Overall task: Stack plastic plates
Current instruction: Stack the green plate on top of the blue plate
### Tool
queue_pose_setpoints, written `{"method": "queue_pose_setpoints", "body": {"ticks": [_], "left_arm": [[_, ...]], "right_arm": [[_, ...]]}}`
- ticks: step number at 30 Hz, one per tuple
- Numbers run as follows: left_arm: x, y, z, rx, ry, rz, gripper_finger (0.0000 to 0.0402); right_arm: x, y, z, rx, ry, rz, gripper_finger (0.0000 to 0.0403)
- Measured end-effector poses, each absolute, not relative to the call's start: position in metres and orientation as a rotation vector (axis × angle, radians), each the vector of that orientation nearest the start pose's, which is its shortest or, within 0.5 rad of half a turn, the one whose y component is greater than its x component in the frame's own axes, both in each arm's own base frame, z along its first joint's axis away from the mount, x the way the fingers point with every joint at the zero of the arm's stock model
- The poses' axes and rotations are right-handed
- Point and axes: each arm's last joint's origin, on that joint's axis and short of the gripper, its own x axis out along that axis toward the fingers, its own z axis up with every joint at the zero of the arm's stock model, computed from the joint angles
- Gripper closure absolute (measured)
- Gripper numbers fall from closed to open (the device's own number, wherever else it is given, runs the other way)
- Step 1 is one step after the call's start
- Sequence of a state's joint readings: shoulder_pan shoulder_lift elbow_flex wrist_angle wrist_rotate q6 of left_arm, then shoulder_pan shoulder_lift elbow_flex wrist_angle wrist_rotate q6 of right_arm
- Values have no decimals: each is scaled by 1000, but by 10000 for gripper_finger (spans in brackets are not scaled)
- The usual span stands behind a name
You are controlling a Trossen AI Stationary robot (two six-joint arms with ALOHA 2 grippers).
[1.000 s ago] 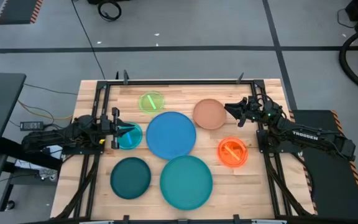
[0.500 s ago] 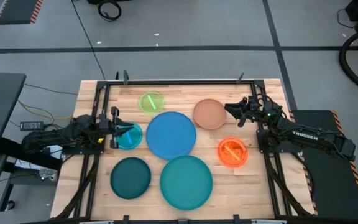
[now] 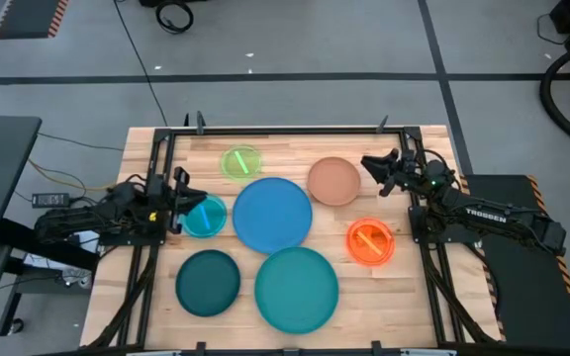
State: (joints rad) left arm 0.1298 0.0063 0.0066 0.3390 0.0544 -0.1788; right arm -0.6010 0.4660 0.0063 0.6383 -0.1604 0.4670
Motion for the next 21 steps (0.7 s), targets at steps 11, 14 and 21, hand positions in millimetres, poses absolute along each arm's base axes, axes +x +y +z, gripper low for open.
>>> {"method": "queue_pose_setpoints", "body": {"ticks": [11, 14, 21], "left_arm": [[90, 11, 201, -213, -390, 43, 349], [91, 11, 202, -240, -379, 47, 349], [100, 13, 207, -254, -234, 90, 349]], "right_arm": [[106, -65, 186, 614, -316, -321, 293], [107, -64, 190, 582, -299, -258, 293], [113, -62, 217, 455, -289, -171, 293]]}}
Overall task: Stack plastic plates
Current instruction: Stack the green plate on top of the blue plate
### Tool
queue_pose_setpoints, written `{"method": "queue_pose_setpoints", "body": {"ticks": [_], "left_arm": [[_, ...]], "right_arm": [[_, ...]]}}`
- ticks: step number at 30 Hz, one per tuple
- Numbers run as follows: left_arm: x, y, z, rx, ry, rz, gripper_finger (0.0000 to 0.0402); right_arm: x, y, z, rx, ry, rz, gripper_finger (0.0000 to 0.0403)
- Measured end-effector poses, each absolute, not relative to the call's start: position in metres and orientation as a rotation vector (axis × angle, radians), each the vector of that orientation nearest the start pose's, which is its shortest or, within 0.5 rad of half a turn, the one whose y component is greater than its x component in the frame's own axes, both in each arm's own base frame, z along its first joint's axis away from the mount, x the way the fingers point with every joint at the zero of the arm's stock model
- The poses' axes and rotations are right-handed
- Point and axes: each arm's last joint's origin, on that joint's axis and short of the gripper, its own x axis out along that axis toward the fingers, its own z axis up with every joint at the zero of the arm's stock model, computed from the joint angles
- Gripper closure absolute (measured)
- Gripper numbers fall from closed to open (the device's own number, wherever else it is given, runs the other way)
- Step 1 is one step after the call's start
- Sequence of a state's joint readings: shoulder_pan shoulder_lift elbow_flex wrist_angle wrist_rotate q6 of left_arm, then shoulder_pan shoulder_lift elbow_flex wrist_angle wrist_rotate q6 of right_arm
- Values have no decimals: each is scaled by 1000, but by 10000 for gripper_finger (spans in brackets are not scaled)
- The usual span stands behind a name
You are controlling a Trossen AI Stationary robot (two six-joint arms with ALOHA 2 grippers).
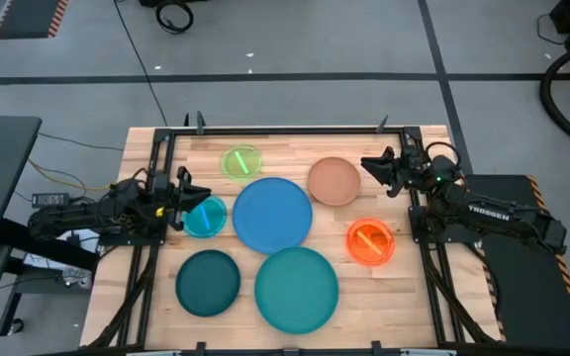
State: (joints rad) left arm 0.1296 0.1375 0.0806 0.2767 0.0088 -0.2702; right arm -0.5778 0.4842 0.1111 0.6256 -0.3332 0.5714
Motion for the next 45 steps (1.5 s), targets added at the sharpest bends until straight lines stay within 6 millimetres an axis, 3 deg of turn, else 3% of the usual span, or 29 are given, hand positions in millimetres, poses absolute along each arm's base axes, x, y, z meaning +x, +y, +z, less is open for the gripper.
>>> {"method": "queue_pose_setpoints", "body": {"ticks": [12, 19, 26, 34, 45], "left_arm": [[129, 17, 220, -217, 5, 124, 347], [143, 17, 225, -227, 188, 131, 306], [155, 5, 234, -225, 300, 59, 266], [175, -13, 235, -264, 400, -18, 262], [202, -37, 238, -232, 525, -86, 262]], "right_arm": [[136, -60, 233, 348, -95, -133, 293], [147, -52, 226, 313, -22, -176, 293], [152, -44, 218, 310, 46, -220, 293], [154, -37, 217, 301, 64, -248, 293], [185, -19, 255, 198, 232, -240, 293]]}}
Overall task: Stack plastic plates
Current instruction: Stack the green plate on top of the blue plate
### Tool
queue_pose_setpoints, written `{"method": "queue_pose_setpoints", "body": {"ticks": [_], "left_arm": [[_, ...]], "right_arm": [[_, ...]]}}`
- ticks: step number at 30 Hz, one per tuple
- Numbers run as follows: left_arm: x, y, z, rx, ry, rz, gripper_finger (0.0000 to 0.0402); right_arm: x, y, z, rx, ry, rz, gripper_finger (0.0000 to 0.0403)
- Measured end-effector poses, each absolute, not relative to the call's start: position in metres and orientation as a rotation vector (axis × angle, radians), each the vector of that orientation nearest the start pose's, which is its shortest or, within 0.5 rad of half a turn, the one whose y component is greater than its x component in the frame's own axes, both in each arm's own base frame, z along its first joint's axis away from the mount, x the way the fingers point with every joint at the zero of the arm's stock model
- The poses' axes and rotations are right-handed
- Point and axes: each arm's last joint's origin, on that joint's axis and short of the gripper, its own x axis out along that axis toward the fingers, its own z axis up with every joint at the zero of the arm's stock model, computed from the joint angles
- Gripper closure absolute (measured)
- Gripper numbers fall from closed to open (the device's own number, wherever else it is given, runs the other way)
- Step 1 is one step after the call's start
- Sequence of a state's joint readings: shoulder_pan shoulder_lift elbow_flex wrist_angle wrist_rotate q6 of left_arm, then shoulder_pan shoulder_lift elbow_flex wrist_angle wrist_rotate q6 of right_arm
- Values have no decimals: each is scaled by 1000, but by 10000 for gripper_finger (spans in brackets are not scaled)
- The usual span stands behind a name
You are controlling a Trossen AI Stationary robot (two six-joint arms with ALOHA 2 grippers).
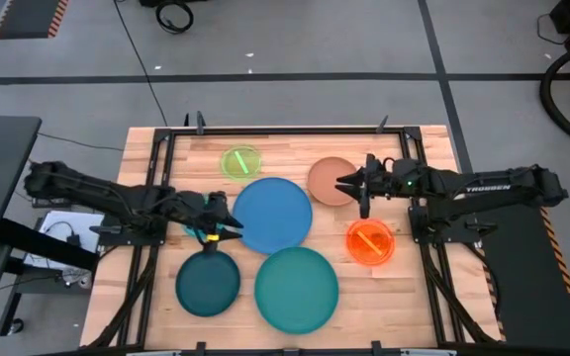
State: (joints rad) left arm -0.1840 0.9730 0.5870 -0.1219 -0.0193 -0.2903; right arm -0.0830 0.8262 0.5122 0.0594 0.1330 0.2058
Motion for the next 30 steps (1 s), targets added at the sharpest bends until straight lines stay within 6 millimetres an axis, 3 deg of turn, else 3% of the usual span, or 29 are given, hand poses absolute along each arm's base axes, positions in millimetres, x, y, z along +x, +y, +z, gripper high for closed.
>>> {"method": "queue_pose_setpoints", "body": {"ticks": [13, 30], "left_arm": [[232, -83, 238, -163, 679, -164, 263], [270, -152, 233, 130, 801, -365, 263]], "right_arm": [[222, 3, 266, 107, 408, -315, 293], [223, 20, 282, 100, 406, -331, 293]]}}
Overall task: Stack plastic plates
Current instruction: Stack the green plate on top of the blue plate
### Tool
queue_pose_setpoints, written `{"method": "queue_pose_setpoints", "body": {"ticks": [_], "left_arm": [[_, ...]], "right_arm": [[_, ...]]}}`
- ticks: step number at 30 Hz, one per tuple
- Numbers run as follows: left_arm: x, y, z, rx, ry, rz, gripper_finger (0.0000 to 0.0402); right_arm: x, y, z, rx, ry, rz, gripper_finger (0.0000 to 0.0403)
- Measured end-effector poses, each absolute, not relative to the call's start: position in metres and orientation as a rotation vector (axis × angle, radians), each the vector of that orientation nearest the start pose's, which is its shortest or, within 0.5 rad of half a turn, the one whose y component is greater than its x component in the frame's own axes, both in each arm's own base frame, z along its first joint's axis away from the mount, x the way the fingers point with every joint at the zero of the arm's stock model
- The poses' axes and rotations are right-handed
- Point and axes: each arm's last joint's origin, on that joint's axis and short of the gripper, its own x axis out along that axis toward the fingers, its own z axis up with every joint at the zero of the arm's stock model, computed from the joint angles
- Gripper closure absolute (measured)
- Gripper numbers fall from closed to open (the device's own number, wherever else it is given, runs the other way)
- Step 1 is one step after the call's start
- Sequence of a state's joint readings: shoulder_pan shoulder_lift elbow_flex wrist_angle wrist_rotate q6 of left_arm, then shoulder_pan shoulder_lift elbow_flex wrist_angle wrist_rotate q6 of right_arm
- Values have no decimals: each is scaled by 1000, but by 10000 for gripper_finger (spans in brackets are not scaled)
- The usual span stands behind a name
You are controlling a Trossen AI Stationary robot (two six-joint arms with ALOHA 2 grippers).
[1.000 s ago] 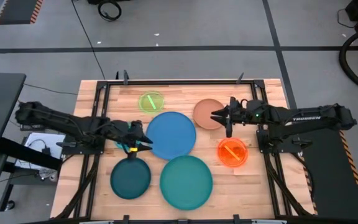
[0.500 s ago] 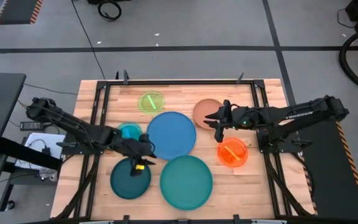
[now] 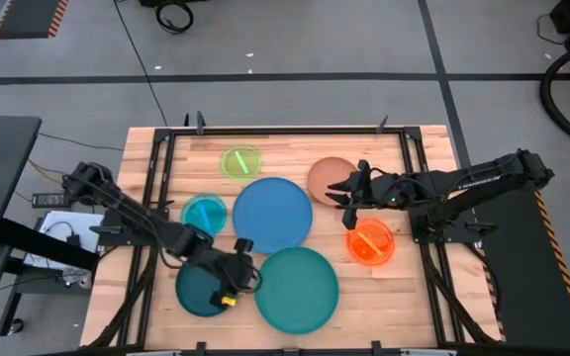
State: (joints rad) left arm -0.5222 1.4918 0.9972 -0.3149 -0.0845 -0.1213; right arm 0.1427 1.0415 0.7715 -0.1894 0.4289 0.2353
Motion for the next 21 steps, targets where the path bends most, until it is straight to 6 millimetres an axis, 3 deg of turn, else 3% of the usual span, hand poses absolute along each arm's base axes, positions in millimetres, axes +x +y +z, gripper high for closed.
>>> {"method": "queue_pose_setpoints", "body": {"ticks": [21], "left_arm": [[295, -206, 178, 526, 878, -582, 263]], "right_arm": [[223, 21, 281, 103, 419, -301, 293]]}}
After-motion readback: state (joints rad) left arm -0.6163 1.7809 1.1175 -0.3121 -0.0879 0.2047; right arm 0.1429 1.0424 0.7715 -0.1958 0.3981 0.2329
